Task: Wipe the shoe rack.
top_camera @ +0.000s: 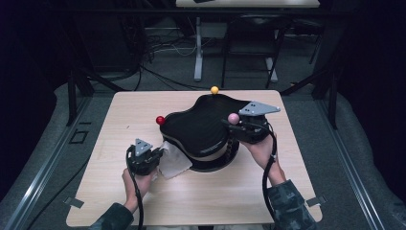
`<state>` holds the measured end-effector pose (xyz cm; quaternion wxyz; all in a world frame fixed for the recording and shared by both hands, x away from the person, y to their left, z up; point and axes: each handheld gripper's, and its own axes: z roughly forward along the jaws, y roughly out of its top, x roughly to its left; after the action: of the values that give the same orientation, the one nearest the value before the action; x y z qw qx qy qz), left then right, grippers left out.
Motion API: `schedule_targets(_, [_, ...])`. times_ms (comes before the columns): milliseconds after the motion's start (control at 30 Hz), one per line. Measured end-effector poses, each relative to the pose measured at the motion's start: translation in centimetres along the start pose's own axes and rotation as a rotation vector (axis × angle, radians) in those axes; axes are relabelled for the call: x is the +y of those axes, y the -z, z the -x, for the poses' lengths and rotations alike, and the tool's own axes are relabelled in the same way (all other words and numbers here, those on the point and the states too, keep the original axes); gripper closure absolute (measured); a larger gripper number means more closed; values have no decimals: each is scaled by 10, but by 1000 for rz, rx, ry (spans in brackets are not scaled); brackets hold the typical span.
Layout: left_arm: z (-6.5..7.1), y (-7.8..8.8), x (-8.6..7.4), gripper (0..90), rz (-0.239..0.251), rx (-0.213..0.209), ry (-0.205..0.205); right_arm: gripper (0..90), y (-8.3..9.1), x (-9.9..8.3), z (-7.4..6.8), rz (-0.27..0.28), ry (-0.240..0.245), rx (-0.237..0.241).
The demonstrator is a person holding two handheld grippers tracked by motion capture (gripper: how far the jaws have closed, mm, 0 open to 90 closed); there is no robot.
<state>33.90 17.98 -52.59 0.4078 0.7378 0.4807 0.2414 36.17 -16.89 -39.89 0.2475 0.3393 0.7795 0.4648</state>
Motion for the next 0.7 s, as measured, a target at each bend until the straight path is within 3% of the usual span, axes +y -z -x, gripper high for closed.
schedule_targets(67, [-5, 2, 1, 822, 1, 14, 7, 597, 3, -1, 4, -5, 7, 19])
schedule_targets(133, [-9, 4, 2, 822, 13, 22, 24, 592, 7, -2, 7, -15, 8, -5])
schedule_targets(267, [-15, 5, 5, 820, 34, 64, 32, 559, 11, -7, 15, 5, -26, -109])
schedule_targets(300, [-17, 4, 5, 819, 37, 71, 39, 559, 11, -8, 14, 7, -23, -156])
schedule_targets(367, [-20, 2, 6, 816, 51, 93, 56, 563, 12, -9, 14, 5, -2, -202])
schedule_targets(500, [-22, -4, 8, 811, 78, 111, 77, 598, 10, -11, 10, 19, 11, -205])
schedule_targets(700, [-15, -17, 12, 815, 99, 78, 70, 601, 11, -11, 11, 18, 12, -199])
